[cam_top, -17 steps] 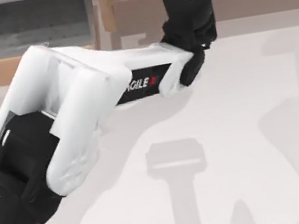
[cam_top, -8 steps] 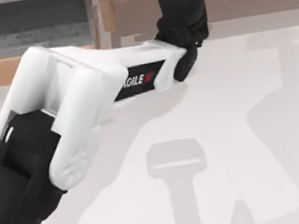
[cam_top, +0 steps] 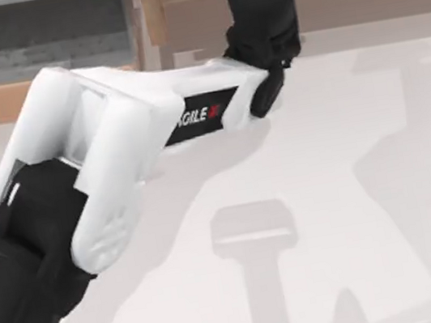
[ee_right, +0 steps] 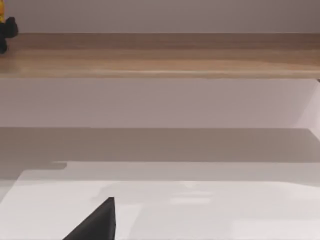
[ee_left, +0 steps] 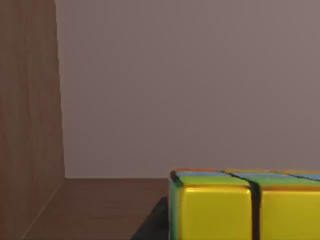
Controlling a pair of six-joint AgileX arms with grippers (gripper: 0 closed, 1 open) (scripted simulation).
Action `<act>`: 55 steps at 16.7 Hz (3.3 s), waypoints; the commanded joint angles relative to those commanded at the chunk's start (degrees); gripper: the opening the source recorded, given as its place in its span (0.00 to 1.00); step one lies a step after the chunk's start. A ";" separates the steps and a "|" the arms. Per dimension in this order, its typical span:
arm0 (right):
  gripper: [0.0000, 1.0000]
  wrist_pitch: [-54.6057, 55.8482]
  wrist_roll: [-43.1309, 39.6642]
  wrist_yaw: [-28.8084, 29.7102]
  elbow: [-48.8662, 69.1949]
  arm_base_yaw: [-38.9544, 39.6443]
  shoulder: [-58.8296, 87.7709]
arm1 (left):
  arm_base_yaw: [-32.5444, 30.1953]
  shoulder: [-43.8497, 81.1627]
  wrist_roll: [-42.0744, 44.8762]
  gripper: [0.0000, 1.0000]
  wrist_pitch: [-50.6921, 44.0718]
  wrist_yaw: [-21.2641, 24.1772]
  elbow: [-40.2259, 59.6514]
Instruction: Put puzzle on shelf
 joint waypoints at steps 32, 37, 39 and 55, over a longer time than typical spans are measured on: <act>1.00 0.00 0.00 0.00 0.00 0.00 0.00 | 20.41 -28.11 39.90 1.00 22.07 49.53 -65.32; 1.00 0.00 0.00 0.00 0.00 0.00 0.00 | 39.56 -34.89 55.21 1.00 28.85 64.82 -82.25; 1.00 0.00 0.00 0.00 0.00 0.00 0.00 | 47.66 -36.74 60.88 1.00 31.11 69.86 -87.16; 1.00 0.00 0.00 0.00 0.00 0.00 0.00 | 81.48 -35.17 81.70 1.00 36.05 80.18 -86.72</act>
